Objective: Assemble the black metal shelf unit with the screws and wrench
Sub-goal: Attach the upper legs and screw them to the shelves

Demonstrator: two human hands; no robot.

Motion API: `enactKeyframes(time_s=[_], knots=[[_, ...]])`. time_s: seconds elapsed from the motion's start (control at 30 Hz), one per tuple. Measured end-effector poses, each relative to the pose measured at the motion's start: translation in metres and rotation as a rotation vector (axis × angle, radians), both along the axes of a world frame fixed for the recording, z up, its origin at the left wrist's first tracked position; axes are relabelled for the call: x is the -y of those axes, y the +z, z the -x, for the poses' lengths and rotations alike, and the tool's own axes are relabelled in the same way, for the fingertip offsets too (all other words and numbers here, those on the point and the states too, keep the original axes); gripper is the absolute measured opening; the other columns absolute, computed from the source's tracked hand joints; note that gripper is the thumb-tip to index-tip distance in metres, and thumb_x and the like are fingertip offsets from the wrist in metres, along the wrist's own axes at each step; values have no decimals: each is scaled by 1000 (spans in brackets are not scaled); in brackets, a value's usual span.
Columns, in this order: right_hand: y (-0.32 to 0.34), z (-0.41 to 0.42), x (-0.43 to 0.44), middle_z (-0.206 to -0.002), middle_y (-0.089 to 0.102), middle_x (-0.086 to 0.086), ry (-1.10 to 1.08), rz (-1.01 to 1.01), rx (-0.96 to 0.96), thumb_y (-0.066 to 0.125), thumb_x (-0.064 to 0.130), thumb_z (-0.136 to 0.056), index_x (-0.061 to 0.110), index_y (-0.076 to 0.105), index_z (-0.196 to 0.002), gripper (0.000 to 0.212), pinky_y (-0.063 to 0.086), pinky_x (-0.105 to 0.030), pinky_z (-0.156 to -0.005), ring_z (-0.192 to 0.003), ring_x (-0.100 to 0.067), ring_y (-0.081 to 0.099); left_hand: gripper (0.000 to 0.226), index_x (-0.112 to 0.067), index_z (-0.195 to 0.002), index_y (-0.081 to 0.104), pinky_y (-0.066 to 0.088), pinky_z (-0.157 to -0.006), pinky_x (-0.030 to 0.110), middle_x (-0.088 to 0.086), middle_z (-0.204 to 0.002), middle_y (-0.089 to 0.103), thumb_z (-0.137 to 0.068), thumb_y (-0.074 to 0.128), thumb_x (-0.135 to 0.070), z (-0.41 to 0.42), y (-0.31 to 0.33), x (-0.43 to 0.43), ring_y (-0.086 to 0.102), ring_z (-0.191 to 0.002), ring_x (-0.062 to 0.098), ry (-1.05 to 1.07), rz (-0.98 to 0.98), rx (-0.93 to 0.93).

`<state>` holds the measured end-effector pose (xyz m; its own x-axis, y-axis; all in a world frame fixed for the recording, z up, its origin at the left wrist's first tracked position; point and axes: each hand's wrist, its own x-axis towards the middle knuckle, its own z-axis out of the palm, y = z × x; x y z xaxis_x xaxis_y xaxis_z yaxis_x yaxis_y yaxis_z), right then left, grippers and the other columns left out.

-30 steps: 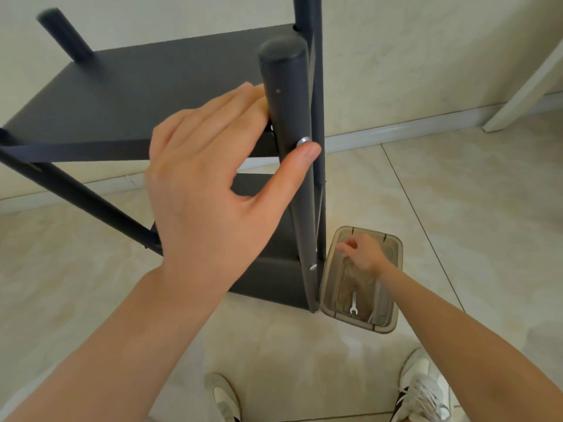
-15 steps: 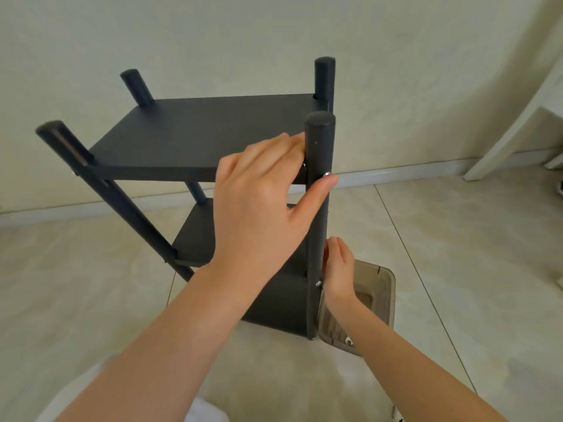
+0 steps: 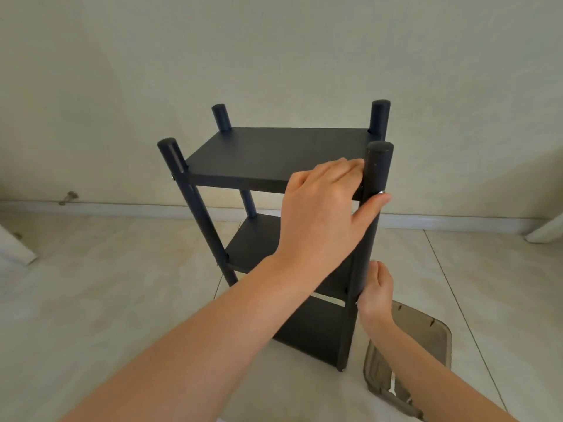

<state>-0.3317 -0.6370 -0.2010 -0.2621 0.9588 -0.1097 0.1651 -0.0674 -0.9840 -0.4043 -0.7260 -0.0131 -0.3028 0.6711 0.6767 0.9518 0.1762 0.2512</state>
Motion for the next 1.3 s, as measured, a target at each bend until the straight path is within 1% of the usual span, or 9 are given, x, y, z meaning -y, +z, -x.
enactKeyframes(time_s=[0.23, 0.43, 0.53, 0.7, 0.8, 0.93, 1.03, 1.2, 1.3], knots=[[35, 54, 8, -73, 41, -6, 92, -137, 161, 26, 31, -108, 15, 40, -78, 37, 36, -31, -60, -65, -17, 40, 30, -18, -112, 74, 54, -90, 37, -8, -101, 74, -97, 64, -42, 68, 27, 30, 67, -93, 8, -15, -107, 226], [71, 106, 14, -91, 54, -11, 209, -163, 328, 27, 29, -107, 8, 51, -109, 32, 45, -34, -69, -72, -17, 52, 23, -25, -103, 75, 49, -72, 21, -12, -83, 71, -96, 64, -43, 131, 47, 59, 64, -78, 3, 51, -108, 414], [88, 126, 20, -90, 53, -10, 268, -214, 395, 28, 26, -108, 4, 50, -115, 33, 50, -37, -69, -72, -19, 53, 19, -35, -81, 70, 47, -62, 25, -11, -67, 66, -95, 65, -47, 160, 51, 77, 60, -63, 5, 111, -118, 428], [110, 146, 27, -96, 54, -17, 373, -317, 459, 35, 20, -106, 5, 49, -111, 22, 59, -51, -57, -78, -34, 59, 54, -28, -48, 43, 28, -52, 26, -14, -40, 41, -93, 67, -47, 189, 39, 113, 38, -41, 6, 251, -232, 487], [107, 153, 32, -93, 52, -17, 425, -456, 524, 34, 14, -105, 3, 49, -106, 18, 56, -54, -75, -90, -42, 59, 53, -23, -51, 45, 28, -51, 21, -14, -40, 39, -94, 66, -45, 196, 16, 135, 35, -43, 6, 309, -285, 582], [91, 158, 39, -94, 52, -17, 484, -506, 509, 34, 18, -105, 0, 51, -105, 25, 45, -38, -71, -95, -41, 58, 44, -7, -75, 69, 37, -51, 11, -1, -52, 52, -94, 66, -46, 198, -19, 170, 43, -50, 10, 317, -355, 750], [82, 164, 49, -116, 56, -14, 556, -456, 675, 61, 12, -95, 2, 49, -126, 34, 48, -33, -73, -97, -29, 61, 34, -21, -87, 74, 47, -66, 18, 3, -77, 70, -94, 63, -51, 195, -51, 198, 63, -72, 17, 363, -355, 901], [54, 163, 54, -118, 54, -18, 704, -615, 771, 55, 10, -98, 1, 49, -122, 26, 48, -30, -74, -93, -30, 60, 21, -33, -81, 75, 38, -72, 17, -7, -83, 75, -90, 66, -50, 184, -111, 222, 67, -88, 7, 469, -415, 1134], [35, 163, 51, -109, 57, -21, 745, -683, 727, 42, 8, -103, -1, 50, -116, 18, 55, -41, -77, -87, -36, 62, 25, -37, -80, 78, 39, -75, 17, -11, -85, 77, -79, 67, -59, 180, -145, 231, 68, -91, 4, 485, -451, 1241]])
